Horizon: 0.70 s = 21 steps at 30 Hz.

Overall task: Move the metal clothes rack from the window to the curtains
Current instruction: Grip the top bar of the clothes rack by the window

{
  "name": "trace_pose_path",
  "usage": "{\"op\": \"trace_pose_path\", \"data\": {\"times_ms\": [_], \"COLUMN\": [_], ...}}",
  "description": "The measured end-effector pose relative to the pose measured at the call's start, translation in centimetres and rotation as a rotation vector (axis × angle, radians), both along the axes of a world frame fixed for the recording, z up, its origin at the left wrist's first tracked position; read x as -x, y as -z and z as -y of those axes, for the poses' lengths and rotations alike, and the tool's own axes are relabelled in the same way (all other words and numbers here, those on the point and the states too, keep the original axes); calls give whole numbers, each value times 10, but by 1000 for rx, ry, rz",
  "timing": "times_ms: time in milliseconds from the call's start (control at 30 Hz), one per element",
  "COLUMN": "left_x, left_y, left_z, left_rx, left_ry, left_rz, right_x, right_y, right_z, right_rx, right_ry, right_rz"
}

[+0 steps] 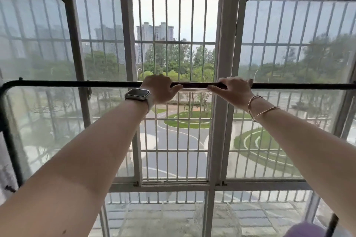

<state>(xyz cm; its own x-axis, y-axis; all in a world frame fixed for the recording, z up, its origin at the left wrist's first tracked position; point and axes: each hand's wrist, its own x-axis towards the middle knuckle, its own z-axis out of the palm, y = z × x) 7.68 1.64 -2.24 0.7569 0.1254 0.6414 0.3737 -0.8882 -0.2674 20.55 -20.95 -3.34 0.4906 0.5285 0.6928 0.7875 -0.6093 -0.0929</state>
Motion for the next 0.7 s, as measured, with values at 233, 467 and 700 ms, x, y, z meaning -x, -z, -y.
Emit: {"op": "trace_pose_path", "data": {"times_ms": [233, 467, 700], "left_x": [15, 30, 53], "left_y": [-5, -9, -9], "left_z": [20, 37, 32], "left_rx": [33, 14, 6], "left_ry": [-56, -59, -82], "left_rz": [-54, -80, -62], "right_x": [-1, 1, 11], "right_y": [1, 0, -2], "right_z": [12, 18, 3], "right_rx": [-2, -41, -48], "right_ry": [-59, -81, -111], "right_rz": [46, 35, 21]}}
